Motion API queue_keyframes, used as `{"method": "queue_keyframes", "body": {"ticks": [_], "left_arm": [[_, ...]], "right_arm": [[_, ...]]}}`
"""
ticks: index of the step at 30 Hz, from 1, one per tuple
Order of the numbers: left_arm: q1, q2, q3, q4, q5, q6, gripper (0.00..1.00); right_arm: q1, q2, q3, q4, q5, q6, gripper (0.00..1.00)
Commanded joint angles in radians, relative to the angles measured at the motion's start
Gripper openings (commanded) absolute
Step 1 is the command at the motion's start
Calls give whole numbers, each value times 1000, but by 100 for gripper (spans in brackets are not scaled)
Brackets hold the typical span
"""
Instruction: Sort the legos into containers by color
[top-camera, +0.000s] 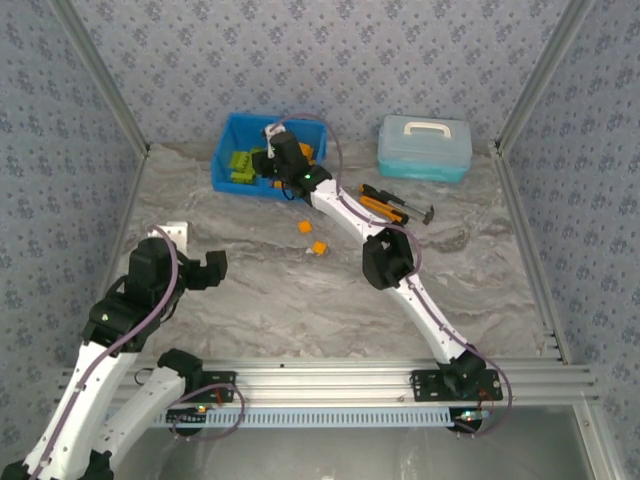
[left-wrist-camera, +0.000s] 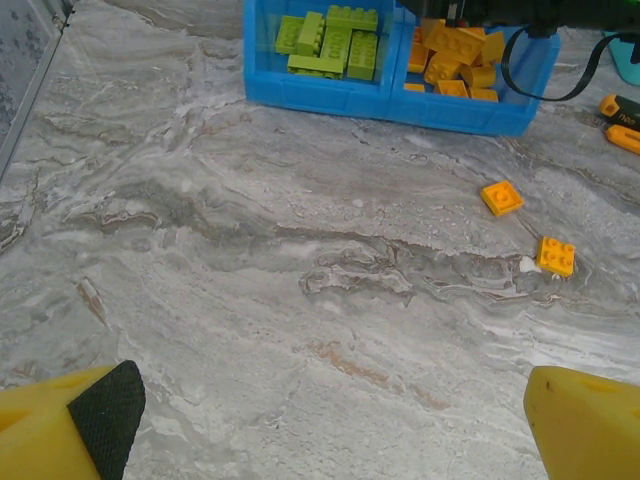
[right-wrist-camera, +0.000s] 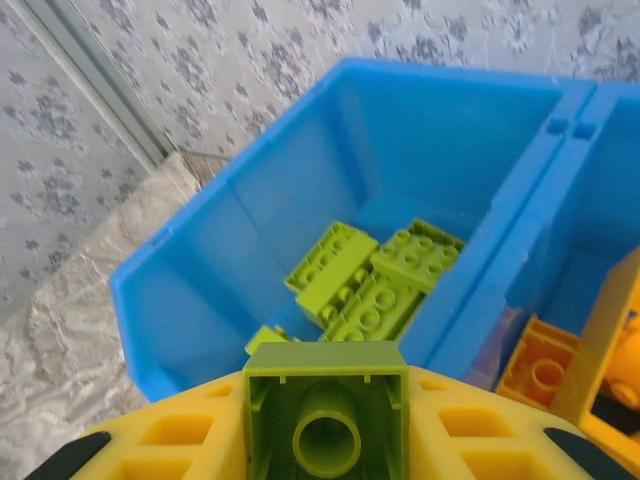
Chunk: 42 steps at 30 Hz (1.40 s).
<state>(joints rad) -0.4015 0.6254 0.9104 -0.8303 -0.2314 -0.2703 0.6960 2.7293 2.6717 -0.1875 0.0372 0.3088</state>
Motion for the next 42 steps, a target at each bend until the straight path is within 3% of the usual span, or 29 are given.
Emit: {"method": "queue_keyframes", "body": {"ticks": [1, 8, 12, 16, 21, 25, 30, 35, 42], "left_arm": [[12, 4, -2, 15, 10, 6, 99], [42, 6, -5, 24, 43, 8, 99], [78, 12, -11, 34, 83, 9, 99], [114, 20, -13, 44, 129, 6, 99], [125, 23, -16, 48, 139, 6, 99], [125, 32, -16, 53, 151, 8, 99], [124, 35, -37, 120, 259, -57, 99], [88, 110, -92, 233, 315, -300, 99], [-173, 439, 2, 267, 69, -507, 99]], "right_arm": [[3, 25, 74, 146, 22, 32, 36], [-5, 90, 110, 225, 35, 75, 43], [-10, 95, 125, 250, 47, 75, 70], [-19, 71, 168, 218, 33, 53, 78], [-23, -93, 138, 84, 4, 5, 78], [-18, -300, 52, -122, -51, -39, 86], [5, -631, -285, -287, -32, -130, 91], [9, -985, -756, -315, 8, -169, 98], [2, -1461, -1362, -266, 151, -24, 100]]}}
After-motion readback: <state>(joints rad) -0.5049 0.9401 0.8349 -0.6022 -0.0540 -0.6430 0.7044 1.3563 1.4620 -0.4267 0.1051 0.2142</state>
